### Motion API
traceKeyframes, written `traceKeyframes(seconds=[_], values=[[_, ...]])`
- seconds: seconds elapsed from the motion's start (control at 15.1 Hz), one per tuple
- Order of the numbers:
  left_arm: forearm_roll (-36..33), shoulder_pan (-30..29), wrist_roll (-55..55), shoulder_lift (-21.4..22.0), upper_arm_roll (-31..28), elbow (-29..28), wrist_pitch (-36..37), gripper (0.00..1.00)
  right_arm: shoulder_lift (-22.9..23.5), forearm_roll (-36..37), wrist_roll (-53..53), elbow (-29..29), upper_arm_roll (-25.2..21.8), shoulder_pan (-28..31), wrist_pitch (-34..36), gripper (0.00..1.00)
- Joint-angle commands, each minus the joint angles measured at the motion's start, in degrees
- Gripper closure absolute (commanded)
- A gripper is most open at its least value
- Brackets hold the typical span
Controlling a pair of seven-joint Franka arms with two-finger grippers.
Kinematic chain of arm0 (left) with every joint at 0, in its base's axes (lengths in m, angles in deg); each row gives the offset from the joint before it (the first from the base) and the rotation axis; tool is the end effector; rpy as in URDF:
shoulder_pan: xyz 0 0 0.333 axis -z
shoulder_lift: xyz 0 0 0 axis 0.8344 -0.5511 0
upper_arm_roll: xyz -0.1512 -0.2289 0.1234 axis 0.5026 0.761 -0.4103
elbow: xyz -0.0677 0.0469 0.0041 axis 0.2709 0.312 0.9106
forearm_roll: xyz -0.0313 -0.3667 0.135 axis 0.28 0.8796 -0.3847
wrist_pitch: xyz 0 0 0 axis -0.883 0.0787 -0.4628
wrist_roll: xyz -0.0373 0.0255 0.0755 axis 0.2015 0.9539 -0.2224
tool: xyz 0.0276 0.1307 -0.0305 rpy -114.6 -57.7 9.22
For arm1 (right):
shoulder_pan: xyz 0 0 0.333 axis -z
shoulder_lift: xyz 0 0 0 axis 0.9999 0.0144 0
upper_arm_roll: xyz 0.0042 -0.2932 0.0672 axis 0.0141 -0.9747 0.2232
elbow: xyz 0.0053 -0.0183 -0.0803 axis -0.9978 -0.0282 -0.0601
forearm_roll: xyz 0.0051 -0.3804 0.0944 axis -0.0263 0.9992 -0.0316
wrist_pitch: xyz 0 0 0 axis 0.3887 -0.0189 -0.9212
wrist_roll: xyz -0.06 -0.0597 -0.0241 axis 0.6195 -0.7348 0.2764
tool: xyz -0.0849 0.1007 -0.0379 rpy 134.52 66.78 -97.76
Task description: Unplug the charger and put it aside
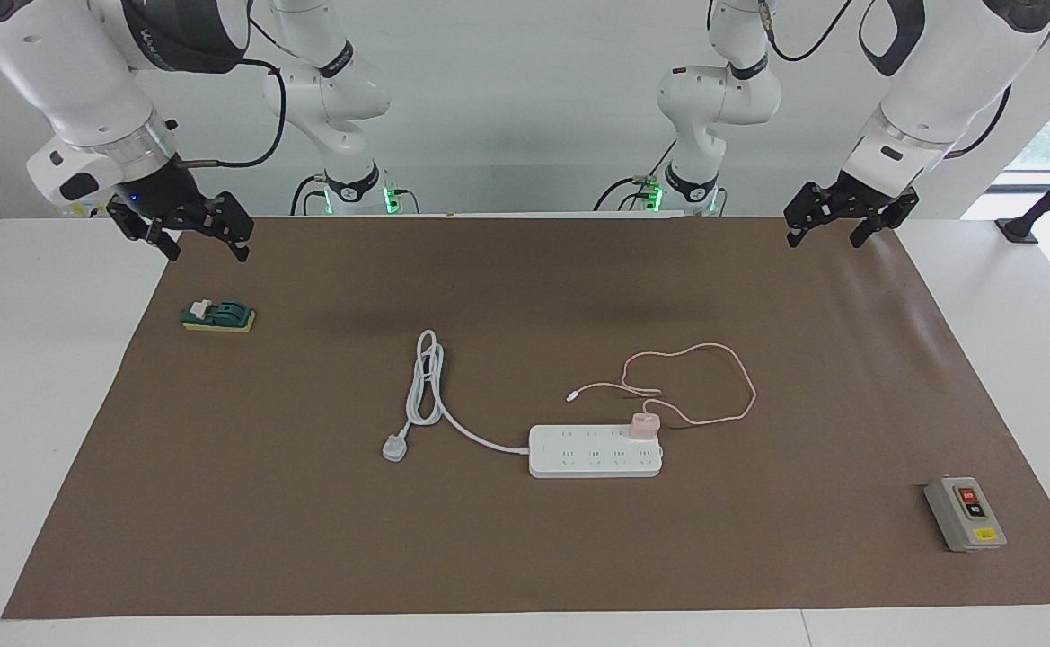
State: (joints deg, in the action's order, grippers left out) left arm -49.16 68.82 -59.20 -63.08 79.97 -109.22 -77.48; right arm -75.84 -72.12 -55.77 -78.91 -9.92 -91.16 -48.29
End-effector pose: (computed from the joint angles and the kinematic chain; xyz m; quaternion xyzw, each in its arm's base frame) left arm 0.5316 -0.0517 0.5647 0.9988 -0.0381 -0.0296 0.0130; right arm 0.5549 -0.0385 0.5654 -0.9992 0.0326 0.0201 0.0128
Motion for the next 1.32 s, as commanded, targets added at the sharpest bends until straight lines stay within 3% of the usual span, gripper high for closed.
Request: traceKeyframes(seconds=[0.0,1.06,1.26], values=[[0.6,-0.2,0.4,1.3,-0.1,-1.2,0.3,0.00,-1.1,0.8,-0.1,-1.1,0.1,-0.1,-0.9,0.00],[0.6,-0.2,0.4,1.3,-0.1,-1.2,0.3,0.00,-1.2,0.1,-1.1,-1.3,0.8,-1.5,-0.7,0.00],[0.6,-0.2,0.4,1.3,-0.1,-1.2,0.3,0.00,-1.1,-0.2,-6.7,-1.2,0.8,-1.5,-0.8,0.00]])
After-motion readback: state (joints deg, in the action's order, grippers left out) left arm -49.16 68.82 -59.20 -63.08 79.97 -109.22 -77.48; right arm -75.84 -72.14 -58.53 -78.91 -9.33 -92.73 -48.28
